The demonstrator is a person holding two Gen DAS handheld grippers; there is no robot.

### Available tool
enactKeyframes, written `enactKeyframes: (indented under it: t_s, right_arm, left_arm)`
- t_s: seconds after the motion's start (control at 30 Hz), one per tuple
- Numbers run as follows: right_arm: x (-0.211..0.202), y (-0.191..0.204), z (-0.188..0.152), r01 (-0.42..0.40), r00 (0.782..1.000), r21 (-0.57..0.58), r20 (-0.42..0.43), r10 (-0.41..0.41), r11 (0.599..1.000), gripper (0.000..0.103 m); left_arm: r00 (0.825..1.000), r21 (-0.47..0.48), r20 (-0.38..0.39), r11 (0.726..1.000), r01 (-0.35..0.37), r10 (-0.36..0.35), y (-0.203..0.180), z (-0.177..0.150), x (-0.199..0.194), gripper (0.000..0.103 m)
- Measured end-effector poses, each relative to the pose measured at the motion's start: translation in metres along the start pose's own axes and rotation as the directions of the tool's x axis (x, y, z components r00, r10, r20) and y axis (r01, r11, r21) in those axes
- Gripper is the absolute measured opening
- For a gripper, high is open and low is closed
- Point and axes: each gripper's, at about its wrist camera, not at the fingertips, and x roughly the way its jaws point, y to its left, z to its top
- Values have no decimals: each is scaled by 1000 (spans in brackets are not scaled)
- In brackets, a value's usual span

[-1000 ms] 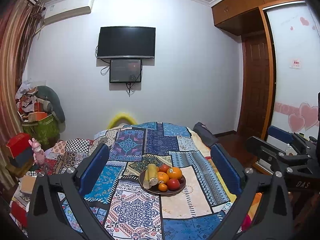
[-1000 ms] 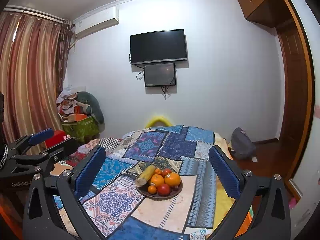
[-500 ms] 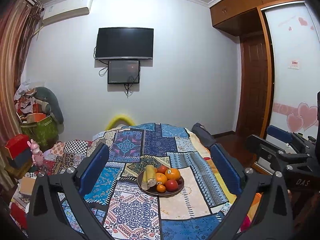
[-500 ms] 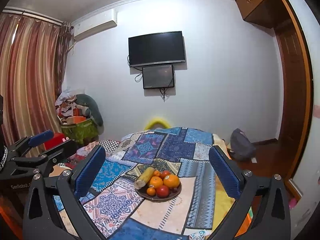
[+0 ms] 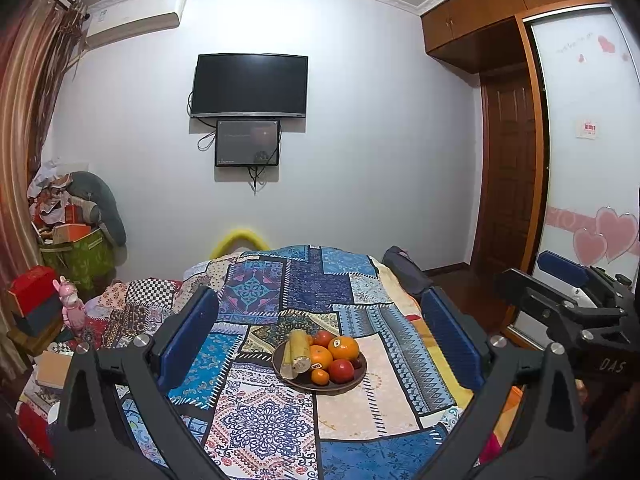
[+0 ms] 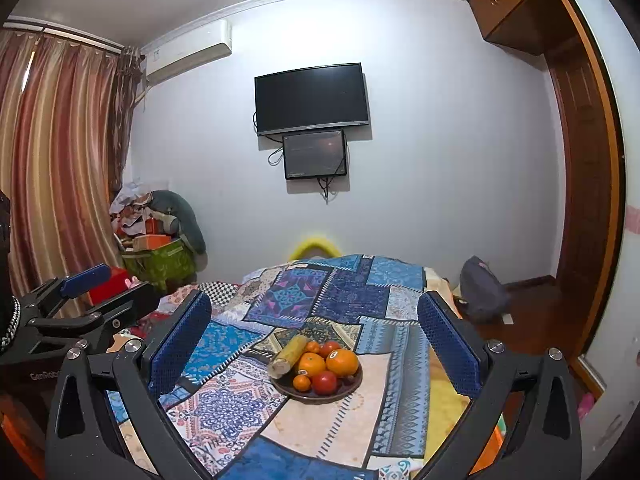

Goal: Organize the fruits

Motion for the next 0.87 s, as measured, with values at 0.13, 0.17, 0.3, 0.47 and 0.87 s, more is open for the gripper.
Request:
enactKeyframes:
  t_s: [0.13,0.17,0.3,0.47,0.87]
  right_arm:
    - [-1,1,1,1,1000,-2,1,-1,1000,103]
    - [-2,1,1,1,1000,-1,1,-1,1000,103]
    - [-2,1,1,1,1000,-1,2,-1,1000,103]
    - [-2,1,1,2,1000,2,1,-2,1000,103]
    - [-1,2,3,2,1000,0,-1,-2,1000,103]
  left_arm:
    - [1000,-4,-2,1000,5,-5,1,0,1,103]
    - [1000,-5,-5,1000,9,-9,1,0,1,103]
    - [1000,-7,-10,1000,18,-18,1,0,1,103]
    - [1000,1,-13,1000,19,-19,-1,-1,2,103]
    - [1000,-3,-14,1000,15,-15,-2,-1,2,103]
